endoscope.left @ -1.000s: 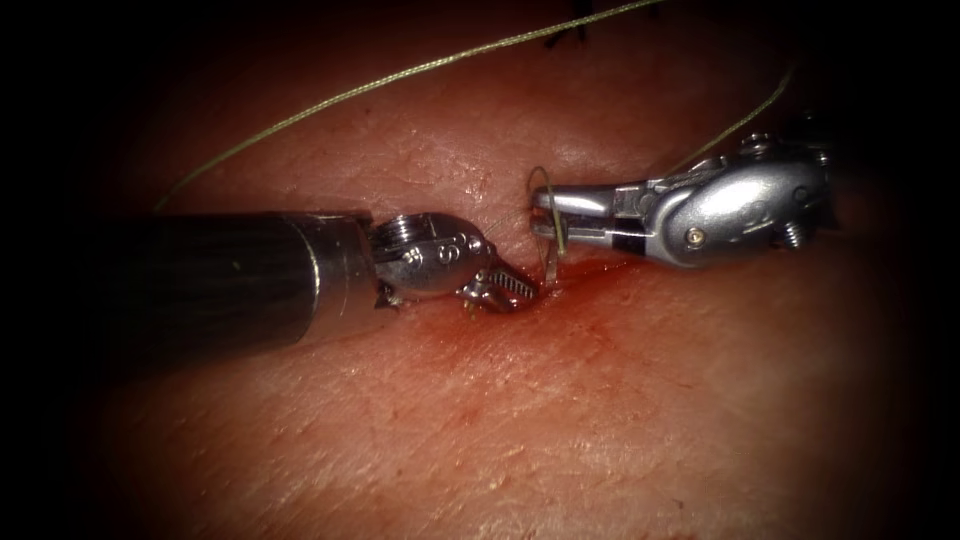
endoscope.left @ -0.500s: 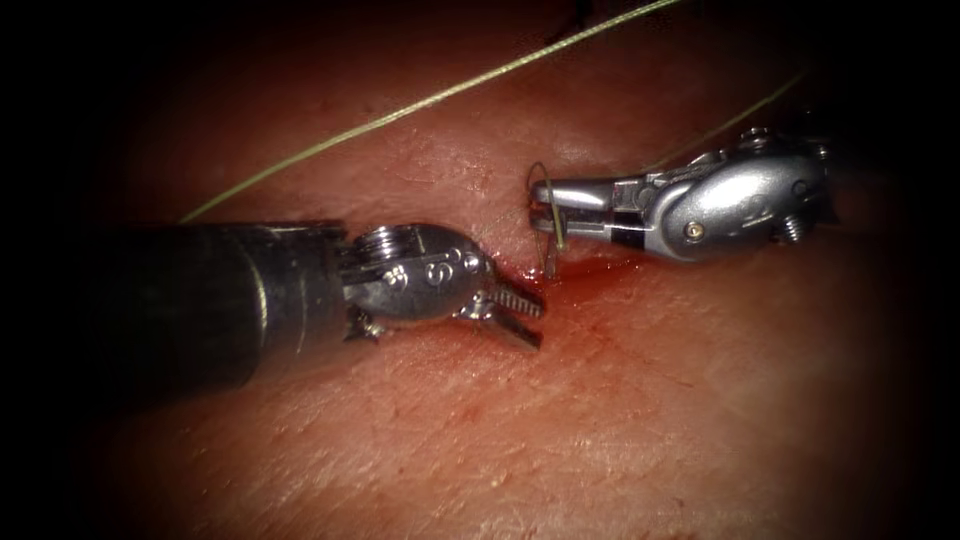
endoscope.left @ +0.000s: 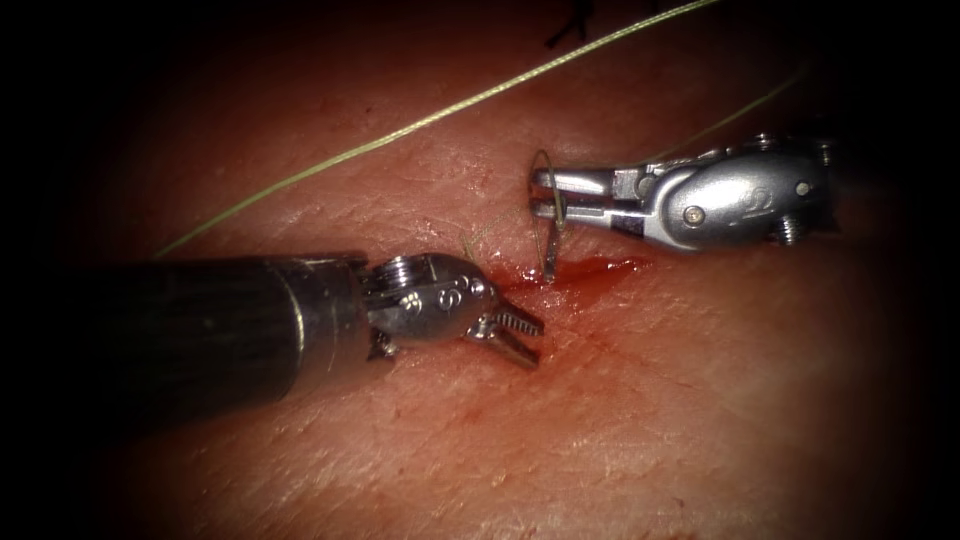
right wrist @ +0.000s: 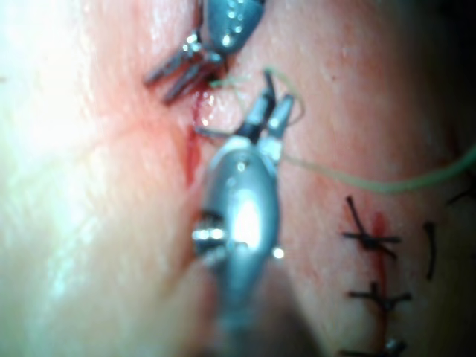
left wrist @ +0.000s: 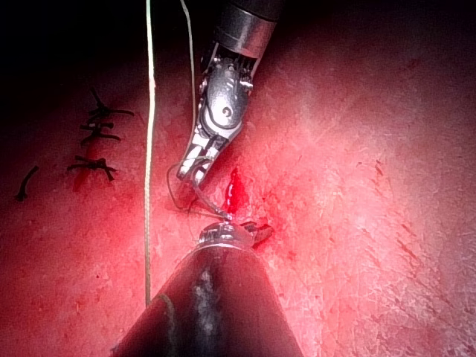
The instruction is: Wound Closure
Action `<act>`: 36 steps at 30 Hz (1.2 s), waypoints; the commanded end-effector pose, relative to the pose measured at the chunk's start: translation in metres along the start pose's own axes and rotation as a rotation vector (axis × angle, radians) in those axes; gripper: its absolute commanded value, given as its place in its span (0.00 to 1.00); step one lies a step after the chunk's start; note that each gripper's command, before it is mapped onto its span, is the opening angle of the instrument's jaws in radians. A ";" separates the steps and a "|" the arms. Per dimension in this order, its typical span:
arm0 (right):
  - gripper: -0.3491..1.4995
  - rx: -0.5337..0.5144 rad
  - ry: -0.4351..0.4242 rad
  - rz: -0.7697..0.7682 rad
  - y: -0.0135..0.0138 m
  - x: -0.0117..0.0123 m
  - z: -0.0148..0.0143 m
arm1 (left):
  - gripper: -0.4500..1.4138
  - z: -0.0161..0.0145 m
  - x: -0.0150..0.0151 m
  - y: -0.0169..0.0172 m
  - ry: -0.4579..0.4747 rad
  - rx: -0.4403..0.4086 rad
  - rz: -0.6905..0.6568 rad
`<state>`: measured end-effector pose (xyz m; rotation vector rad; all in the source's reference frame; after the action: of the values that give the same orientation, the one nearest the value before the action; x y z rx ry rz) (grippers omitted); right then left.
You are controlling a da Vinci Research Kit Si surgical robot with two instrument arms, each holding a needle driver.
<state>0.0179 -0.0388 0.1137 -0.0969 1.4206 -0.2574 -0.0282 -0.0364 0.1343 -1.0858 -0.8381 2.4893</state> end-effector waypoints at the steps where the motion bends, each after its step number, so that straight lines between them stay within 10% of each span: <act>1: 0.00 0.000 0.001 0.010 0.0003 -0.0006 0.0006 | 0.35 0.0006 0.0000 -0.0003 0.000 0.000 0.002; 36: 0.00 0.074 0.051 0.231 0.0041 -0.0011 0.0012 | 0.32 0.0028 -0.0025 0.0007 -0.008 0.001 -0.003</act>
<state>0.0188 -0.0351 0.1135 0.1362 1.4547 -0.1189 -0.0281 -0.0393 0.1363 -1.0728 -0.8397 2.4916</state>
